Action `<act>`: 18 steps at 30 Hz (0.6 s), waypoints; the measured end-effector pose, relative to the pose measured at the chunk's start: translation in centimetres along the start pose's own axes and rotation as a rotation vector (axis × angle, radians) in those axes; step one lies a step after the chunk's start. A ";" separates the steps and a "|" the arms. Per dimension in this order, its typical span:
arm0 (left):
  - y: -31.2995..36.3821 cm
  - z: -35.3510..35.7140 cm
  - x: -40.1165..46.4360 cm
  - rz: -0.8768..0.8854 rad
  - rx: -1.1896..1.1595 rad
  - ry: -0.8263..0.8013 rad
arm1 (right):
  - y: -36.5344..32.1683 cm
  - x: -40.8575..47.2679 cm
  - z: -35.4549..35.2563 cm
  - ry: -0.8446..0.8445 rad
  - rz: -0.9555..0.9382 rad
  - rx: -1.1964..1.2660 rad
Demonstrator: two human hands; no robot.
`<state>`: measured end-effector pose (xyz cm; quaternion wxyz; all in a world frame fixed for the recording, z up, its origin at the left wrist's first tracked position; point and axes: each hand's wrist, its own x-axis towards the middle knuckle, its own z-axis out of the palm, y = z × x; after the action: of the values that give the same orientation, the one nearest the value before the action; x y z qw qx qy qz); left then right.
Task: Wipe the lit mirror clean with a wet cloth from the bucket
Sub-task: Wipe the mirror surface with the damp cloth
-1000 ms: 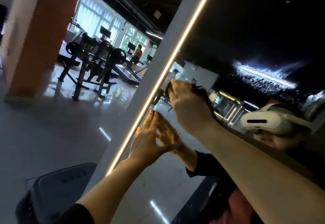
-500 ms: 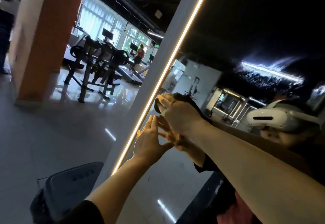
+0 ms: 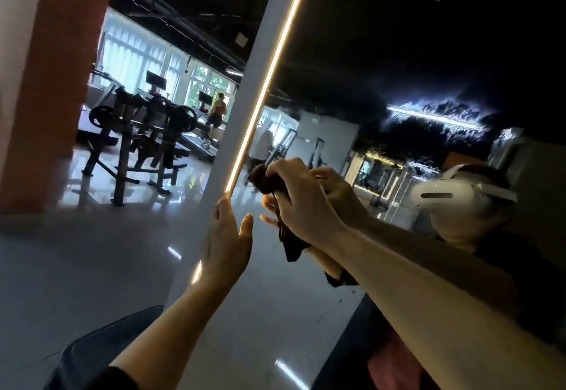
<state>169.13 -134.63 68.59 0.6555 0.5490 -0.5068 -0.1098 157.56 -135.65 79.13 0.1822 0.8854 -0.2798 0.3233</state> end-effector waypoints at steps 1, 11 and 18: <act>0.9 0.3 0.0 0.010 -0.004 0.005 | 0.2 0.4 -1.5 0.045 -0.037 -0.115; 7.9 5.3 -2.5 0.285 -0.022 -0.148 | 6.2 -4.2 -10.7 -0.104 -0.206 -0.983; 10.1 7.1 -3.2 0.364 0.039 -0.213 | 5.9 -7.7 -12.0 -0.053 -0.109 -0.981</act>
<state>157.94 -132.98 74.41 0.5963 0.4461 -0.6663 -0.0370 143.38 -131.26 83.43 0.5872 0.7164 -0.3567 0.1210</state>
